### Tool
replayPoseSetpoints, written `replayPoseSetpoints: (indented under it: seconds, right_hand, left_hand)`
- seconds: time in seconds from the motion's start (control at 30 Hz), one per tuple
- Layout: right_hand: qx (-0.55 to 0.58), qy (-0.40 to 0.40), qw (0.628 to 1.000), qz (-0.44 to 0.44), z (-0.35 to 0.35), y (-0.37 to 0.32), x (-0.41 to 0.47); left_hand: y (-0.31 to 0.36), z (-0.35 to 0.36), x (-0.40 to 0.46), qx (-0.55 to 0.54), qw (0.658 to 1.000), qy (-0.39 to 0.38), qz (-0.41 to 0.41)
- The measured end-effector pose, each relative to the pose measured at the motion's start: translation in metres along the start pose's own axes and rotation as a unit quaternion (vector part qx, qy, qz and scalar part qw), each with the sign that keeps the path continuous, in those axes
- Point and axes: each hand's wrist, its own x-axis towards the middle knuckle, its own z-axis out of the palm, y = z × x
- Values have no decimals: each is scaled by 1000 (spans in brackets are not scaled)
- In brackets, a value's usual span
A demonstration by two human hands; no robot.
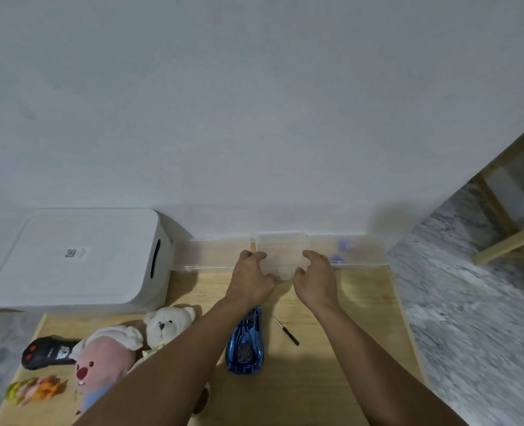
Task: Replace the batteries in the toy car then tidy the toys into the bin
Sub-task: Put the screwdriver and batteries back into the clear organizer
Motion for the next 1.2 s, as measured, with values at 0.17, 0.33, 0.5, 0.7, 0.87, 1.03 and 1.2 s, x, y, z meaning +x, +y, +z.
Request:
replayPoseSetpoints:
  seconds: [0.17, 0.33, 0.5, 0.7, 0.87, 1.03, 1.2]
  right_hand:
    - [-168, 11, 979, -115, 2, 9, -8]
    - [-209, -6, 966, -153, -1, 14, -7]
    - [-216, 0, 963, -163, 0, 14, -2]
    - [-228, 38, 955, -183, 4, 17, 3]
    - [-228, 27, 954, -193, 4, 16, 8]
    - [-226, 32, 955, -190, 6, 16, 4]
    - [-204, 45, 956, -207, 10, 18, -2]
  left_hand:
    - [-1, 3, 3, 174, 981, 12, 85]
    - [-5, 3, 12, 291, 949, -29, 119]
    - [-8, 2, 14, 289, 949, -36, 120]
    - [-13, 1, 13, 281, 951, -50, 119]
    - [-14, 1, 10, 283, 951, -44, 119]
    - [-15, -4, 5, 253, 961, -23, 111]
    - [-27, -9, 0, 238, 964, 13, 114]
